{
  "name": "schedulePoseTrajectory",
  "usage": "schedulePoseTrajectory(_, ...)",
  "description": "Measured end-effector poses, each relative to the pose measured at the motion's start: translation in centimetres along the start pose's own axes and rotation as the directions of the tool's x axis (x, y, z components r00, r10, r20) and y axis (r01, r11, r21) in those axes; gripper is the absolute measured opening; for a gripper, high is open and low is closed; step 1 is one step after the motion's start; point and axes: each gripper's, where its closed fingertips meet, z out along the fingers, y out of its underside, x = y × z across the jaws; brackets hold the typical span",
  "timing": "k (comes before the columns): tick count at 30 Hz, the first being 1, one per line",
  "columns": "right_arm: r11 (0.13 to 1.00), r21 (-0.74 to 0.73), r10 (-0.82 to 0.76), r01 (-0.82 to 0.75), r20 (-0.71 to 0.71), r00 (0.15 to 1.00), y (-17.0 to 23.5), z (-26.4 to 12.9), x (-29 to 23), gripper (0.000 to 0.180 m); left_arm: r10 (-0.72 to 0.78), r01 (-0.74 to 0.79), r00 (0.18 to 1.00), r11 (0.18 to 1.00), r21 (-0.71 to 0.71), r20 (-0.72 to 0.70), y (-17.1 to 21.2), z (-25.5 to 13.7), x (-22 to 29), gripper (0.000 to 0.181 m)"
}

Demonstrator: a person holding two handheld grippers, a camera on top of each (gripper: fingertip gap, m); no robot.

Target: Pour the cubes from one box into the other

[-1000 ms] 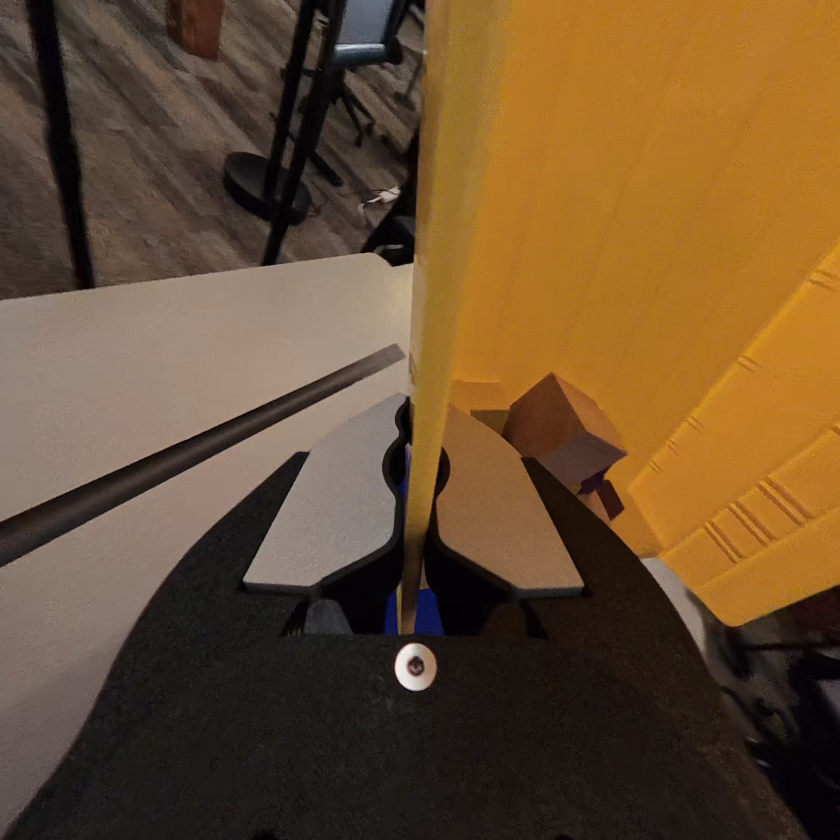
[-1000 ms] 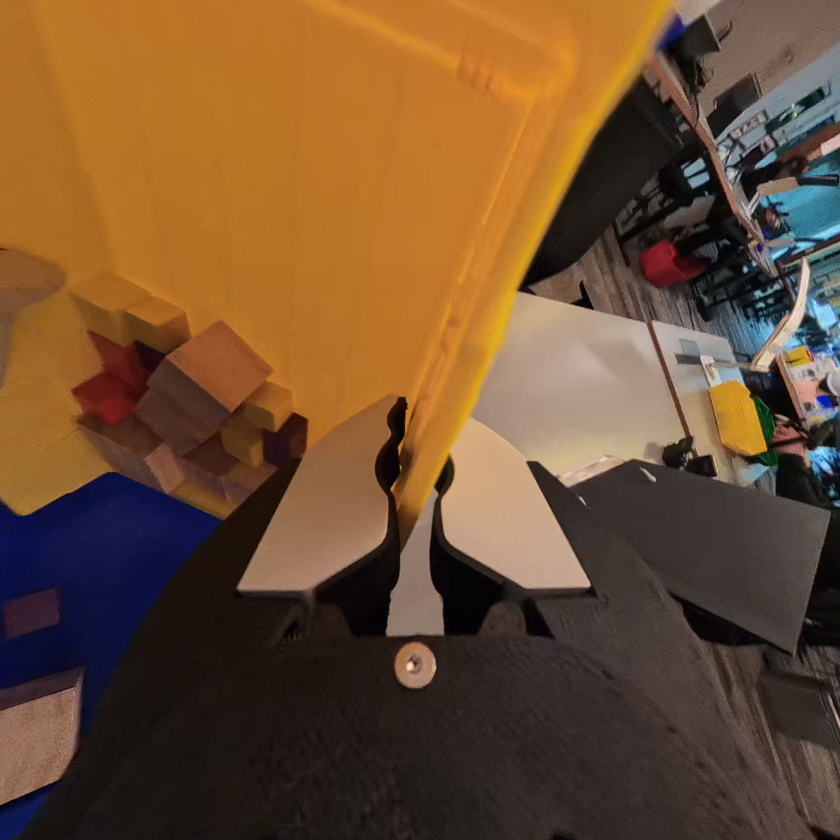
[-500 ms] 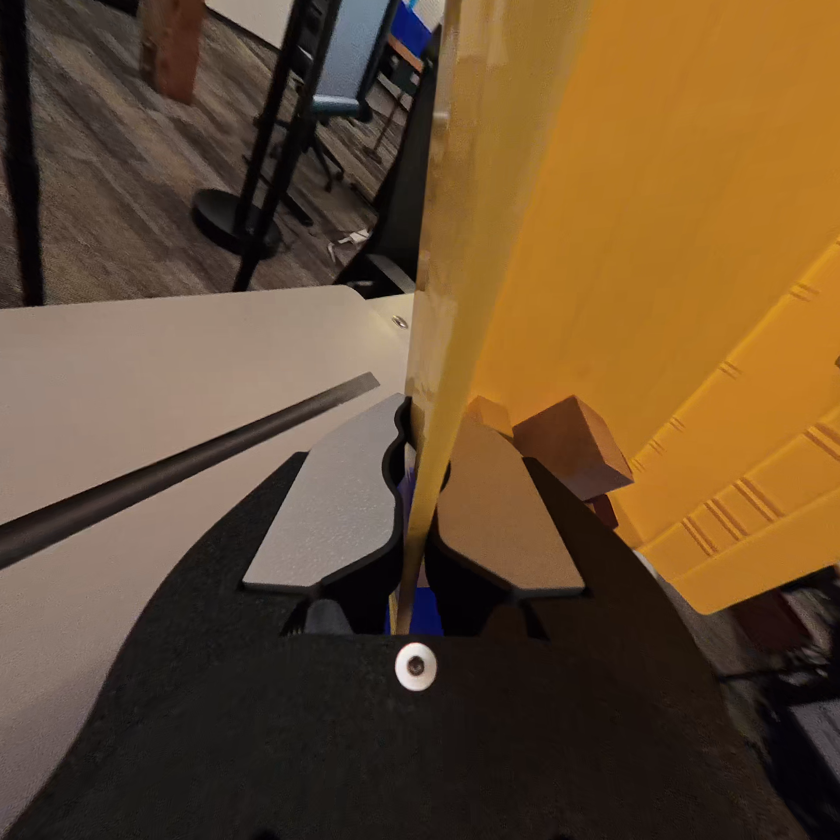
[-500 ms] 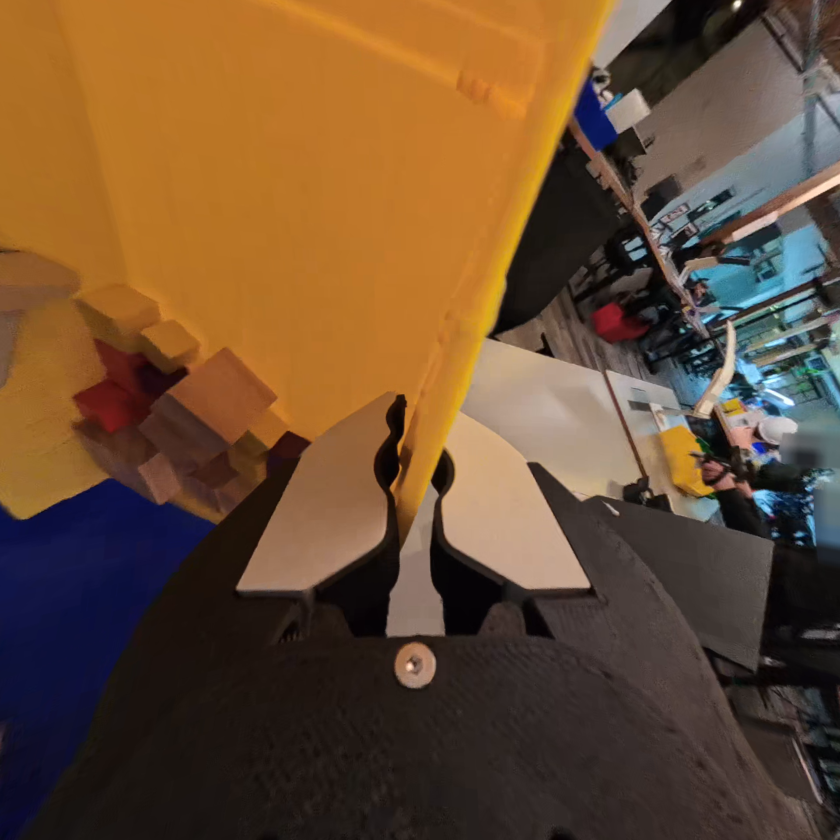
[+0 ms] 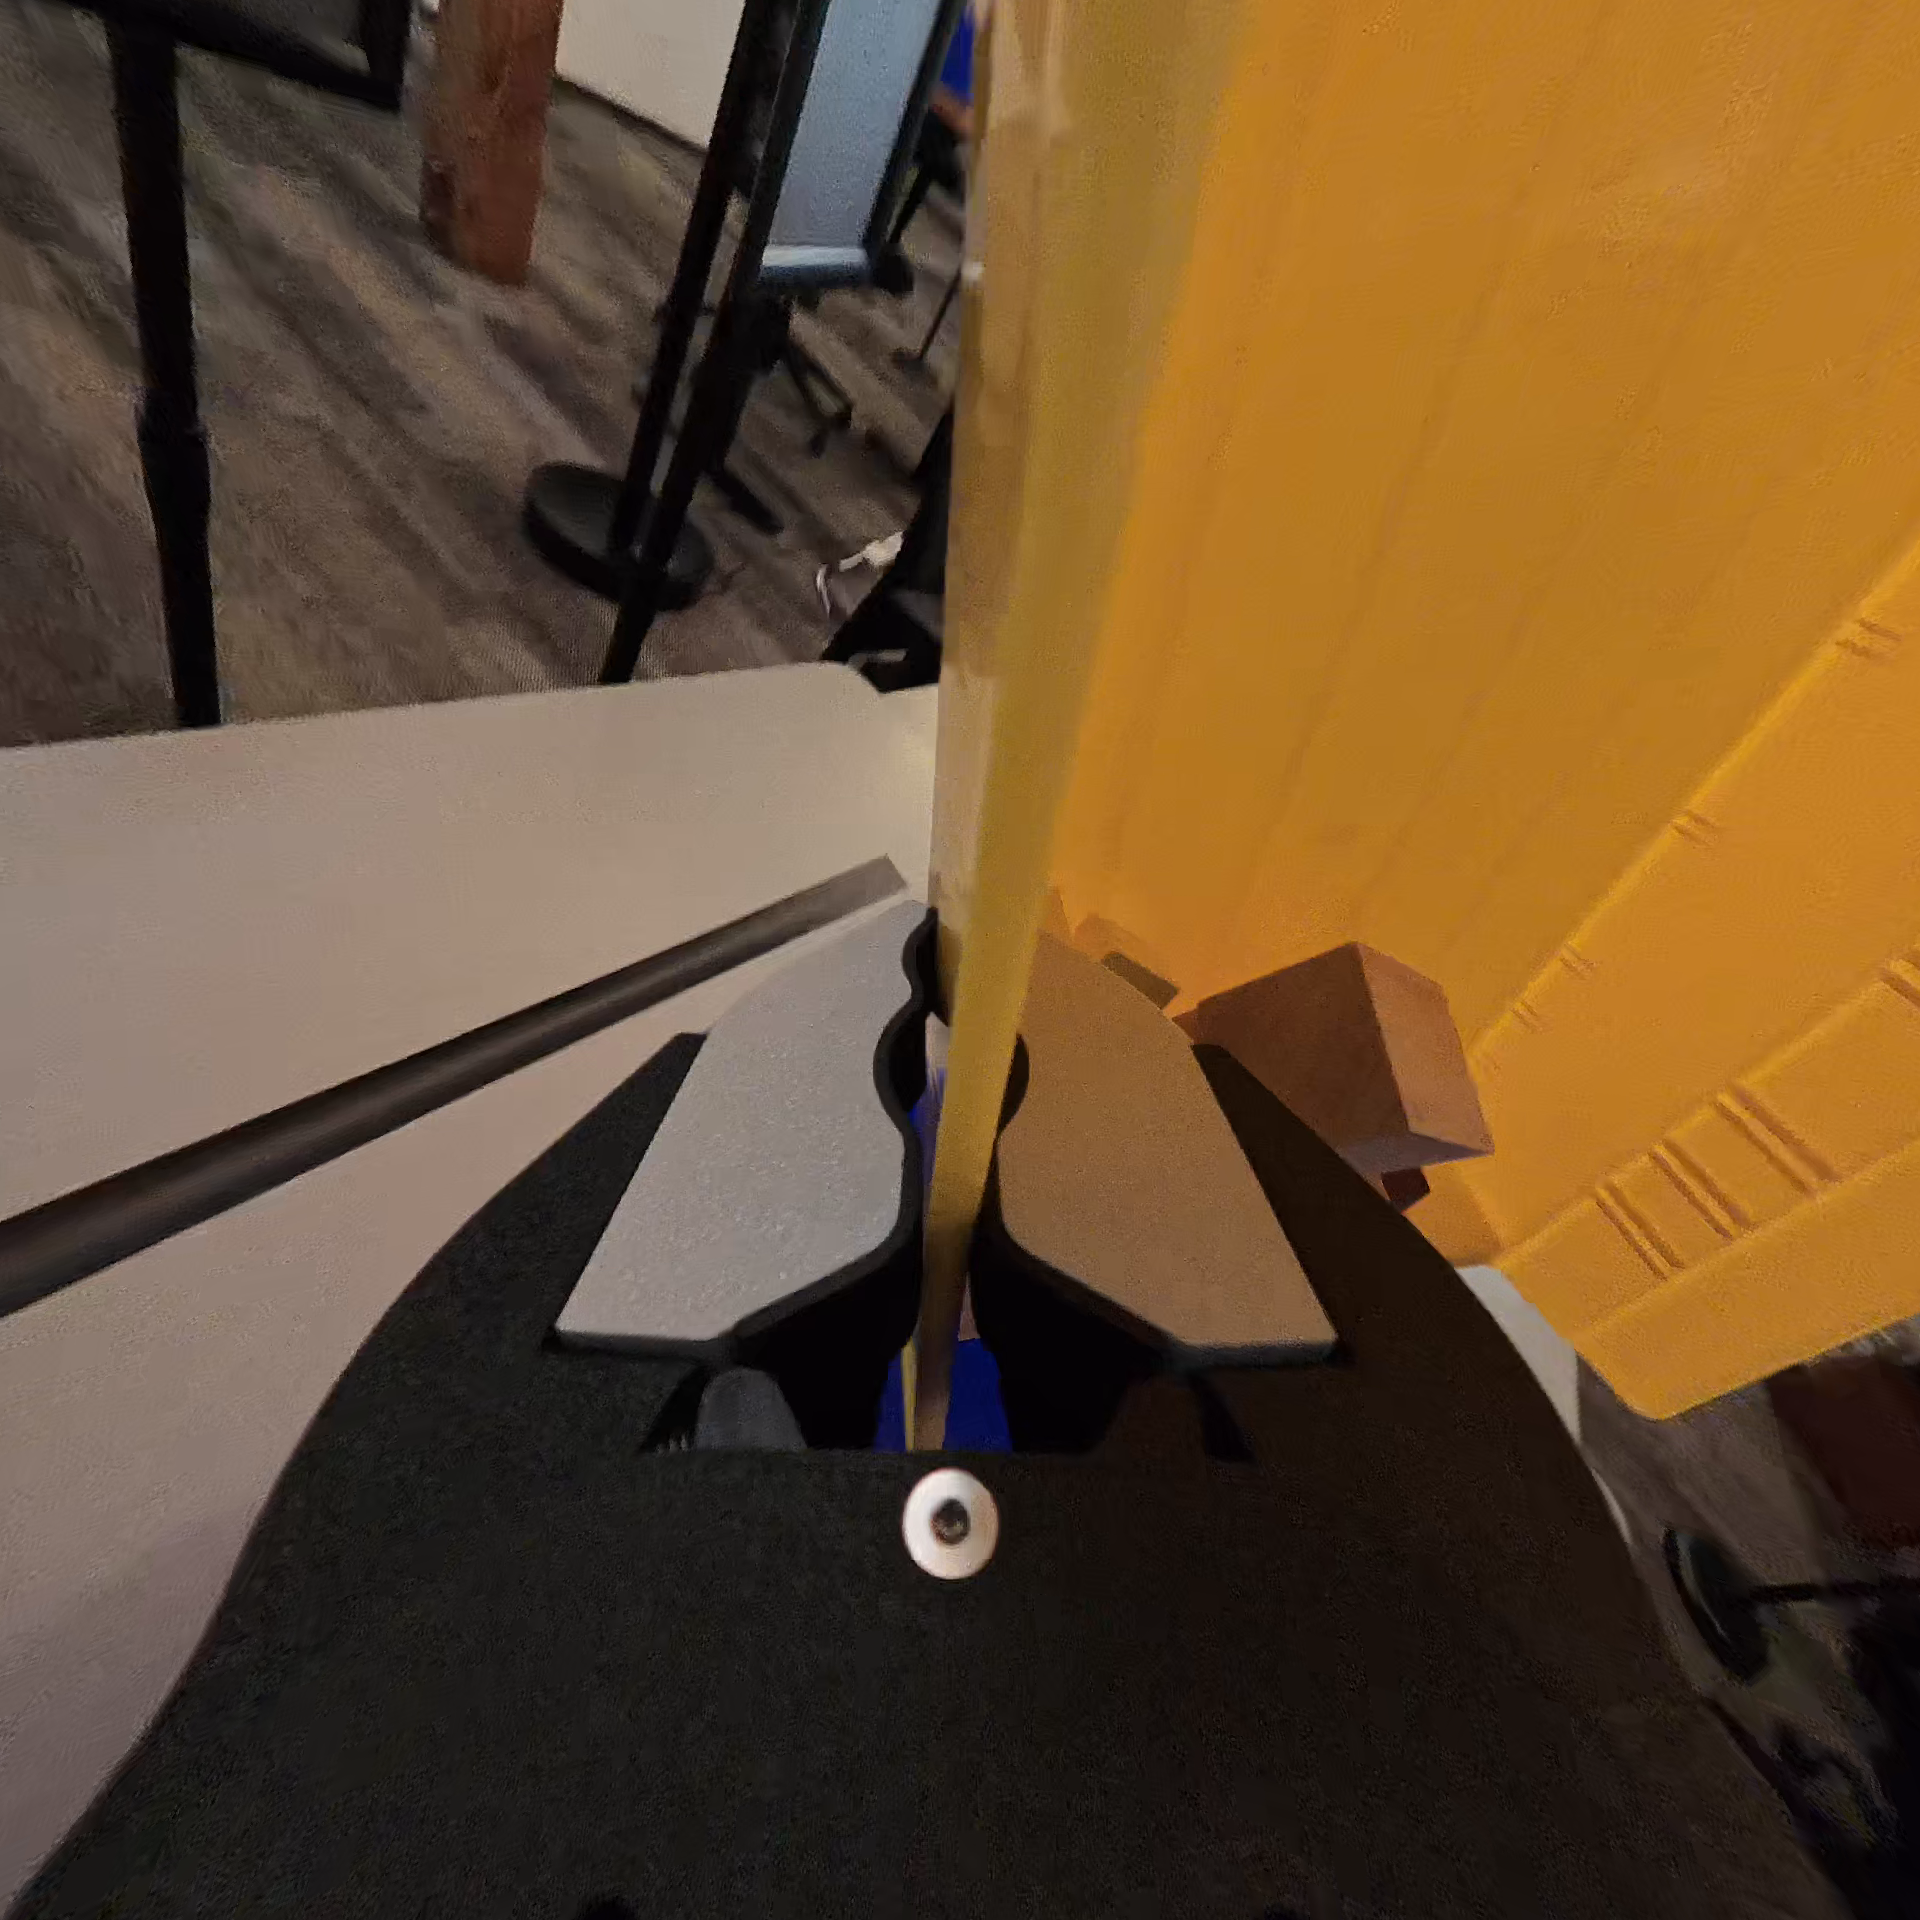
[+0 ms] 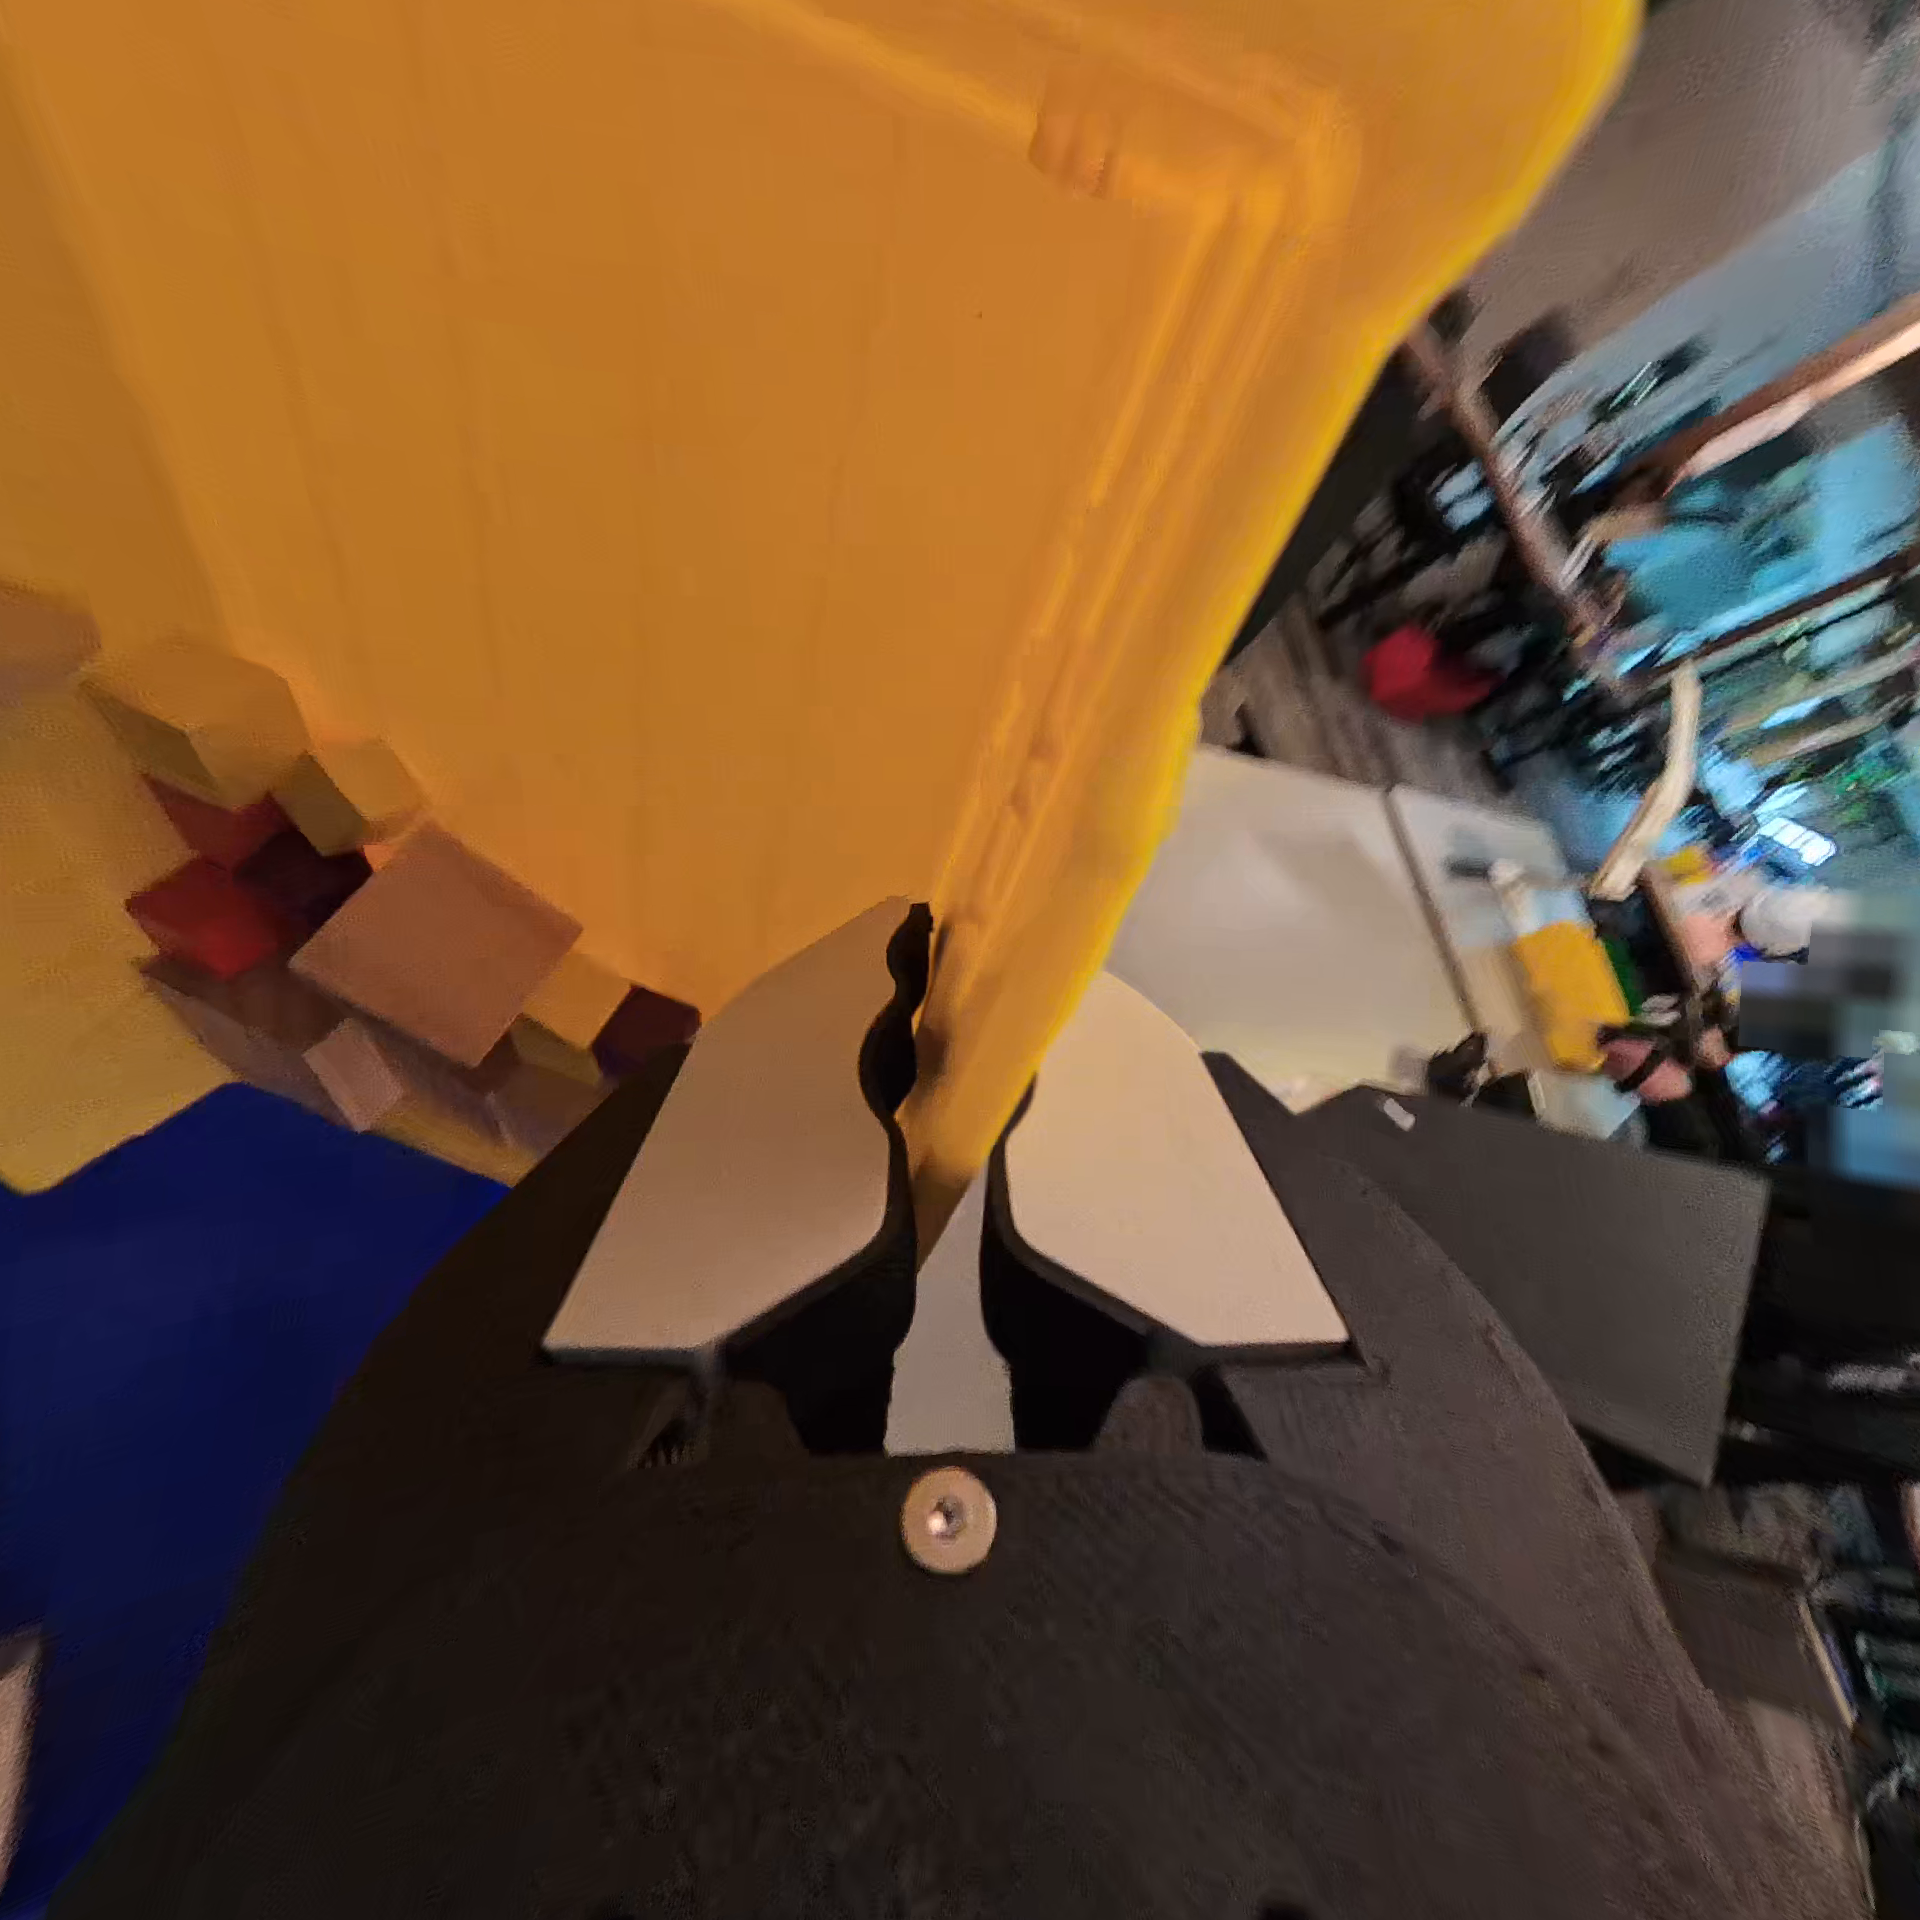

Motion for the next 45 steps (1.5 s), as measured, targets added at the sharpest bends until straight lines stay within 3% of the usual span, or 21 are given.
schedulePoseTrajectory(1, 1.0, -0.028, 0.01, -0.01, 0.018, 1.0, 0.4, -0.1, -0.2, 0.007, -0.011, 0.011, 1.0, 1.0, -0.019, -0.006, 0.1, -0.1, 0.0, 0.002)
schedulePoseTrajectory(4, 0.993, 0.117, -0.019, 0.023, -0.038, 0.999, -1.0, -2.2, 0.1, 0.007, 0.007, -0.002, 0.997, 0.998, 0.069, -0.073, -0.9, -0.8, 0.7, 0.003)
schedulePoseTrajectory(8, 1.0, -0.006, 0.013, -0.012, 0.025, 1.0, 0.4, -1.0, -0.7, 0.008, -0.003, 0.003, 1.0, 1.0, -0.017, -0.023, 0.1, -0.5, 0.1, 0.002)
schedulePoseTrajectory(11, 0.993, 0.113, -0.025, 0.028, -0.029, 0.999, -0.6, -2.1, -0.4, 0.008, 0.025, -0.021, 0.998, 0.998, 0.065, -0.059, -0.5, -0.8, 0.2, 0.003)
schedulePoseTrajectory(14, 1.0, -0.01, 0.014, -0.014, 0.026, 1.0, 1.0, -0.4, -1.0, 0.008, 0.009, -0.009, 1.0, 1.0, -0.017, -0.006, 0.5, -0.4, -0.3, 0.002)
schedulePoseTrajectory(18, 0.994, 0.111, -0.025, 0.026, -0.018, 1.0, 0.0, -2.0, -0.8, 0.008, 0.017, -0.012, 0.998, 0.998, 0.065, -0.062, 0.0, -0.8, 0.0, 0.003)
schedulePoseTrajectory(21, 1.0, -0.02, 0.013, -0.013, 0.038, 0.999, 1.5, 0.0, -1.4, 0.008, 0.005, -0.005, 1.0, 1.0, -0.02, 0.005, 1.0, -0.3, -0.7, 0.003)
schedulePoseTrajectory(25, 0.991, 0.126, -0.038, 0.041, -0.021, 0.999, 0.0, -2.0, -1.1, 0.009, 0.024, -0.018, 0.998, 0.997, 0.081, -0.066, 0.0, -0.9, -0.1, 0.003)
schedulePoseTrajectory(28, 1.0, 0.028, -0.001, 0.0, 0.024, 1.0, 0.9, -0.9, -1.2, 0.009, 0.016, -0.015, 1.0, 1.0, 0.017, -0.02, 0.5, -0.7, -0.3, 0.002)
schedulePoseTrajectory(31, 0.987, 0.157, -0.038, 0.041, -0.027, 0.999, -0.5, -2.9, -0.8, 0.01, 0.025, -0.016, 0.995, 0.995, 0.098, -0.094, -0.5, -1.2, 0.4, 0.003)
schedulePoseTrajectory(35, 0.999, 0.043, -0.004, 0.003, 0.023, 1.0, 0.7, -1.1, -1.2, 0.009, 0.018, -0.017, 1.0, 1.0, 0.019, -0.021, 0.5, -0.8, -0.3, 0.002)
schedulePoseTrajectory(38, 0.984, 0.17, -0.044, 0.049, -0.034, 0.998, -0.3, -2.9, -1.2, 0.009, 0.025, -0.016, 0.996, 0.994, 0.112, -0.08, -0.3, -1.4, 0.1, 0.003)
schedulePoseTrajectory(40, 0.992, 0.118, -0.033, 0.036, -0.025, 0.999, 0.2, -1.5, -1.3, 0.008, 0.015, -0.014, 1.0, 0.997, 0.08, -0.012, 0.0, -1.2, -0.5, 0.004)
schedulePoseTrajectory(42, 0.998, 0.069, -0.009, 0.008, 0.026, 1.0, 0.8, -1.7, -1.6, 0.011, 0.015, -0.014, 0.999, 0.999, 0.036, -0.035, 0.5, -1.2, -0.3, 0.002)
schedulePoseTrajectory(45, 0.979, 0.194, -0.047, 0.055, -0.045, 0.998, -0.5, -3.2, -1.0, 0.01, 0.034, -0.024, 0.997, 0.992, 0.124, -0.075, -0.7, -1.7, 0.3, 0.003)
